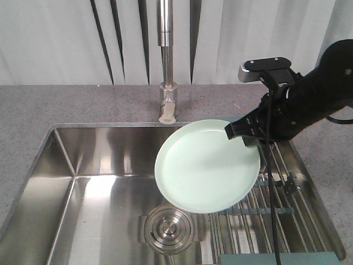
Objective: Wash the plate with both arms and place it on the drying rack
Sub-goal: 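Tilt and move the plate beneath the faucet spout with the right gripper, then lower the plate onto the drying rack with the right gripper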
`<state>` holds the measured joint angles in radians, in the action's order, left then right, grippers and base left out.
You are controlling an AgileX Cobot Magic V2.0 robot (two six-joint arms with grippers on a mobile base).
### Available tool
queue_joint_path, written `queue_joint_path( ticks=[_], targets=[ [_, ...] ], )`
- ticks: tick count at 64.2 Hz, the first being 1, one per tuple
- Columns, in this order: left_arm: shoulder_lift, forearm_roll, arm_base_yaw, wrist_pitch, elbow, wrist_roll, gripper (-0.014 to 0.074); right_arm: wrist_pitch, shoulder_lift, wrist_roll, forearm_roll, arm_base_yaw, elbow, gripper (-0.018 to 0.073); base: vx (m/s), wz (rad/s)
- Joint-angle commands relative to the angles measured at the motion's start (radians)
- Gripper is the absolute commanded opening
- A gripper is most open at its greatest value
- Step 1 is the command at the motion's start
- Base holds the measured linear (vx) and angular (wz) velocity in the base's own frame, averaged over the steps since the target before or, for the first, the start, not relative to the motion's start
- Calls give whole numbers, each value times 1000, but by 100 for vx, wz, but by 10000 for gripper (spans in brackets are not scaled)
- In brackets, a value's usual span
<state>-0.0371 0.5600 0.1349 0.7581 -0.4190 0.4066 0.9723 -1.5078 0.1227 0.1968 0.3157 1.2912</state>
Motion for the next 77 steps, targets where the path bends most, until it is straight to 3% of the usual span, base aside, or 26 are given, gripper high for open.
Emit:
queue_joint_path(
  ticks=[1, 12, 22, 34, 52, 62, 67, 77],
  targets=[
    [-20, 32, -1, -67, -20, -9, -6, 19, 107, 33, 79, 46, -25, -1, 0, 0],
    [-20, 32, -1, -67, -20, -9, -6, -220, 142, -36, 125, 225, -163, -1, 0, 0],
    [-20, 32, -1, -67, -20, -9, -6, -457, 67, -108, 125, 260, -142, -1, 0, 0],
    [-20, 32, -1, -67, -20, -9, -6, -471, -70, -72, 96, 167, -30, -1, 0, 0],
    [-20, 32, -1, -67, -20, -9, -6, -251, 0, -70, -167, -79, 8, -1, 0, 0],
    [-20, 32, -1, -67, -20, -9, -6, -199, 51, -69, -277, -215, 8, -1, 0, 0],
    [-20, 32, -1, -67, -20, -9, -6, -181, 41, -63, -322, -250, 8, -1, 0, 0],
    [-20, 32, -1, -67, -20, -9, -6, -204, -23, -42, -363, -245, 9, -1, 0, 0]
  ],
)
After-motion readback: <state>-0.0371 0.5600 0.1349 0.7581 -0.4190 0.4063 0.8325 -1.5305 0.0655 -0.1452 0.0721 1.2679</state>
